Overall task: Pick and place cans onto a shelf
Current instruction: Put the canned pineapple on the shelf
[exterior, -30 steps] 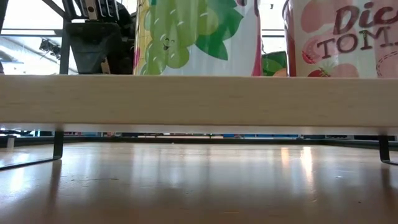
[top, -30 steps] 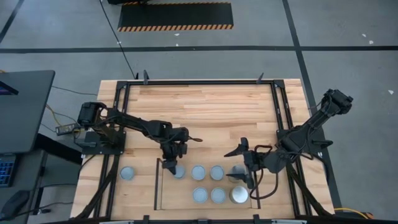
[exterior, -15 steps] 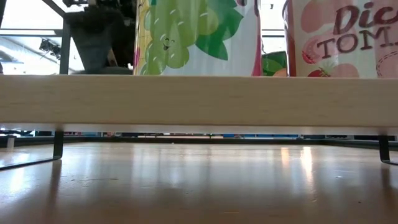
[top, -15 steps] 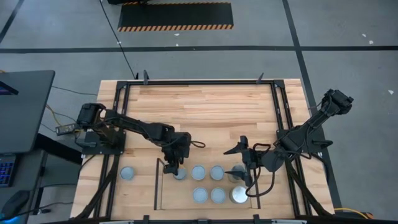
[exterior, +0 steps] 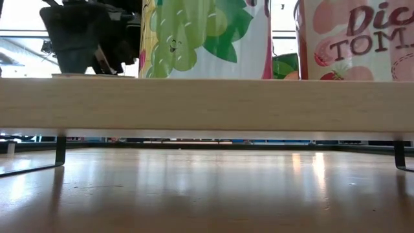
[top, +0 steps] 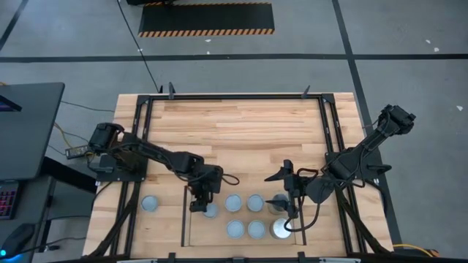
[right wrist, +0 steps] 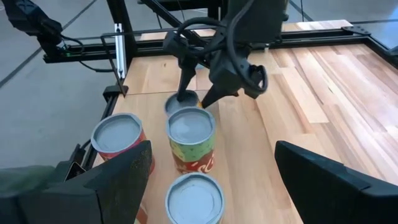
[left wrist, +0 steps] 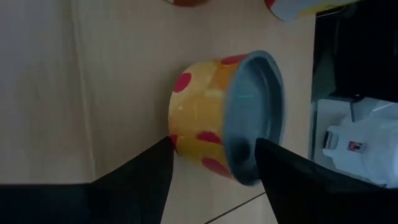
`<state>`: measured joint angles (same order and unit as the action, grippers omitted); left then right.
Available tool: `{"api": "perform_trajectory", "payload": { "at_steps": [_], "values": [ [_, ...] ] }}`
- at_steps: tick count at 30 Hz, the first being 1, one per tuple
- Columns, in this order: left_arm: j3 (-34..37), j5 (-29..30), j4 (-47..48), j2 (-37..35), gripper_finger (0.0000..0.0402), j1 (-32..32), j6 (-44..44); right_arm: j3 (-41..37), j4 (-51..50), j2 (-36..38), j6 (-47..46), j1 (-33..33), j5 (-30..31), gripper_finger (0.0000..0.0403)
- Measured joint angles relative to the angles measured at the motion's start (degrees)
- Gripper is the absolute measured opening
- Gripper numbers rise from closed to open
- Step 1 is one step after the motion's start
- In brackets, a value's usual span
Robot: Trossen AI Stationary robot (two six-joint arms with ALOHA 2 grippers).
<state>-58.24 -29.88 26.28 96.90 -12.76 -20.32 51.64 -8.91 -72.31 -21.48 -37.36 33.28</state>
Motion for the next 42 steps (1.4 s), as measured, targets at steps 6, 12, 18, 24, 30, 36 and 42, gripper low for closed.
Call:
{"api": "perform_trajectory", "payload": {
  "at_steps": [6,12,18,24,30,36,42],
  "values": [
    [0.0,2.0,1.0,0.0,0.0231,0.0,0.0,0.0,0.0,0.0,0.0,0.0,0.0,0.0348],
    [0.0,2.4,2.6,-1.0,0.0231,1.1,0.4,0.0,0.0,0.0,0.0,0.0,0.0,0.0348],
    [-4.9,7.7,9.3,-2.6,0.0231,1.0,1.2,0.0,-0.6,0.0,0.0,0.0,0.0,0.0348],
    [-10.3,15.3,11.1,-2.7,0.0212,-2.5,-1.5,0.0,-1.0,0.0,0.0,0.0,0.0,0.0348],
    [-10.4,15.8,11.1,-2.6,0.0123,-6.6,-8.2,0.0,-1.5,0.0,0.3,0.0,0.0,0.0348],
    [-10.5,20.5,8.0,-1.7,0.0013,-9.8,-8.9,0.0,-1.5,0.0,0.5,0.0,0.0,0.0348],
    [-10.4,22.3,6.8,0.3,0.0012,-10.6,-9.1,0.0,-1.4,0.0,0.1,0.0,0.0,0.0348]
  ]
}}
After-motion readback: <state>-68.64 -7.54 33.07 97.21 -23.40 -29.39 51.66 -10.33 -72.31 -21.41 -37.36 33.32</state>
